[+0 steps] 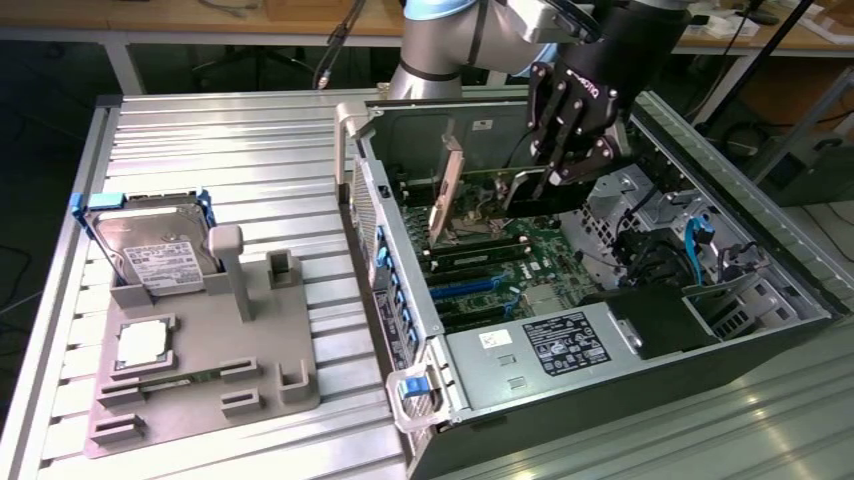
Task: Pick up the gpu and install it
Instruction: 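Insert the gpu into the slot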
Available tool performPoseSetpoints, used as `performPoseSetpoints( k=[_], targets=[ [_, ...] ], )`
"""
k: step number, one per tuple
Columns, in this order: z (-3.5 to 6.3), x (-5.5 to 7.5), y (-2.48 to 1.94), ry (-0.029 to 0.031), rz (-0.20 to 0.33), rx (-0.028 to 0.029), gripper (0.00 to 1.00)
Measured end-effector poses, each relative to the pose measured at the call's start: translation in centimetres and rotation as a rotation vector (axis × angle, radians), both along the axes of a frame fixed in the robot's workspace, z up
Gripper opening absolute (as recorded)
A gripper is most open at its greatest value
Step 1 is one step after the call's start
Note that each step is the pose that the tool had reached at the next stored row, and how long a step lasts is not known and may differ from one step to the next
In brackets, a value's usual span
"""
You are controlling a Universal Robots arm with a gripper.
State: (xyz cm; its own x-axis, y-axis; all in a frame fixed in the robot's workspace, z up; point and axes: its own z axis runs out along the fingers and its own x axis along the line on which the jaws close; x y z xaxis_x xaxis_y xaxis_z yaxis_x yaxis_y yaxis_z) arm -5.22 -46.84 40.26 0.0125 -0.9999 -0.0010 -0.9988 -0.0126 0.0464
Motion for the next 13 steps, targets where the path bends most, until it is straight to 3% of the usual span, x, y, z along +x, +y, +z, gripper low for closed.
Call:
performPoseSetpoints(
  k=[13],
  targets=[
    [-0.52, 0.00, 0.00, 0.0000, 0.000, -0.0001, 0.27]
  ],
)
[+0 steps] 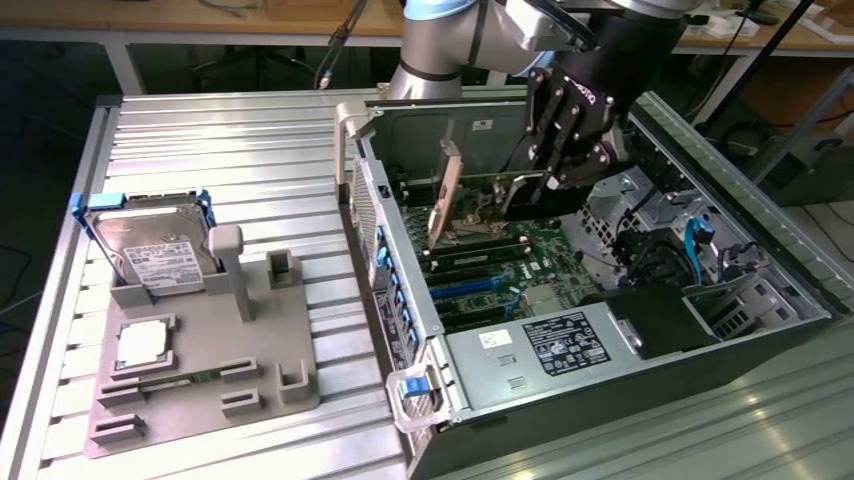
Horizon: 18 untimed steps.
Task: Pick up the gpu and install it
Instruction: 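Insert the gpu into the slot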
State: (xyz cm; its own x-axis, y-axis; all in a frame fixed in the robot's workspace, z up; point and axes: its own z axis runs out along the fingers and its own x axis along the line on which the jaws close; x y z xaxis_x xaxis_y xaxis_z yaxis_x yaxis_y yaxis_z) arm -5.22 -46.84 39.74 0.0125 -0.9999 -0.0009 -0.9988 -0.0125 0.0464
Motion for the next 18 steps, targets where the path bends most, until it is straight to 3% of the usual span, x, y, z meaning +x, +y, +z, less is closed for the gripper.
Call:
performPoseSetpoints(
  k=[18],
  targets=[
    [-0.77, 0.00, 0.00, 0.0000, -0.003, -0.0001, 0.27]
  ],
)
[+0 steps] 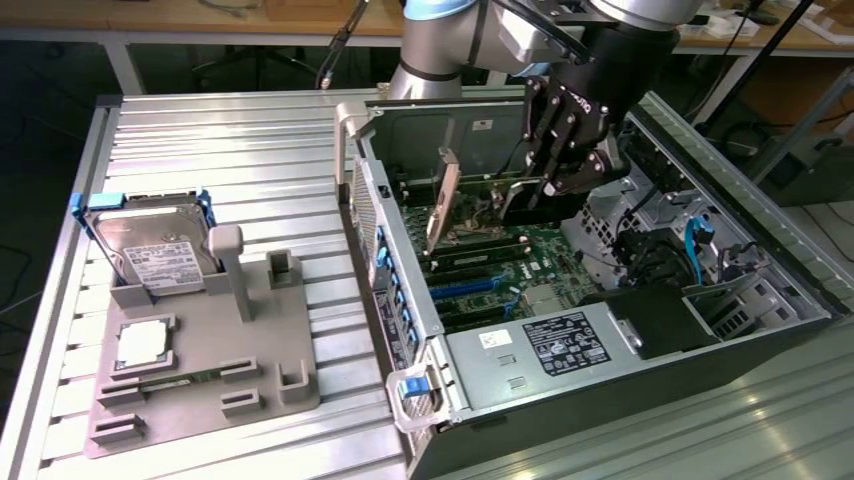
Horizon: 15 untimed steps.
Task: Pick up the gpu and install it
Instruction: 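Insert the gpu into the slot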
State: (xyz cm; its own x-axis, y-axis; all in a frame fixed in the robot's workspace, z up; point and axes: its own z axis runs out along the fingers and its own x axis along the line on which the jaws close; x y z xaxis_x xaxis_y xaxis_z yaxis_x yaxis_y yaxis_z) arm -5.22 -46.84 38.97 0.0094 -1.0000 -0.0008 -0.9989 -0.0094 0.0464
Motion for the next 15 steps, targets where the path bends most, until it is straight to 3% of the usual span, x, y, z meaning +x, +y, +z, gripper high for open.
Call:
performPoseSetpoints(
  k=[15],
  targets=[
    [-0.70, 0.00, 0.00, 0.0000, 0.000, 0.0001, 0.27]
  ],
)
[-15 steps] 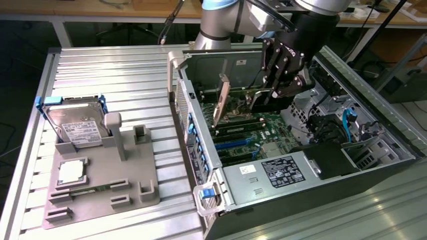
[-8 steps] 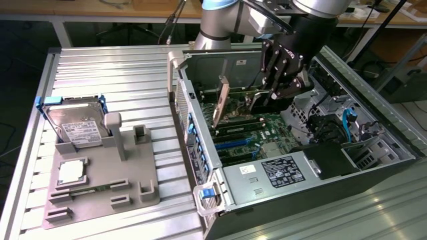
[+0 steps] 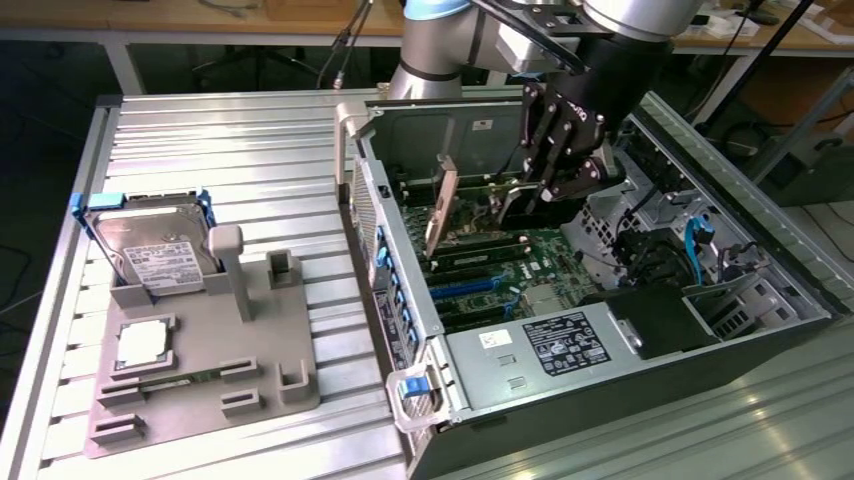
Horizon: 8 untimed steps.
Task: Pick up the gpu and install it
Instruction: 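Insert the gpu into the slot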
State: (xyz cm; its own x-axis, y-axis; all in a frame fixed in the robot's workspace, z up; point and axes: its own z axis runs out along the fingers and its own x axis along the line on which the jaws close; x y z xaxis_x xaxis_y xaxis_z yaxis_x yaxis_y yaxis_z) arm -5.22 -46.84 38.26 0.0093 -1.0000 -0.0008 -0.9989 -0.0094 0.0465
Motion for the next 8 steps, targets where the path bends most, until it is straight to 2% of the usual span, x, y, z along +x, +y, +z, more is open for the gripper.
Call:
performPoseSetpoints(
  k=[8],
  targets=[
    [-0.11, 0.00, 0.00, 0.0000, 0.000, 0.0000, 0.27]
  ],
)
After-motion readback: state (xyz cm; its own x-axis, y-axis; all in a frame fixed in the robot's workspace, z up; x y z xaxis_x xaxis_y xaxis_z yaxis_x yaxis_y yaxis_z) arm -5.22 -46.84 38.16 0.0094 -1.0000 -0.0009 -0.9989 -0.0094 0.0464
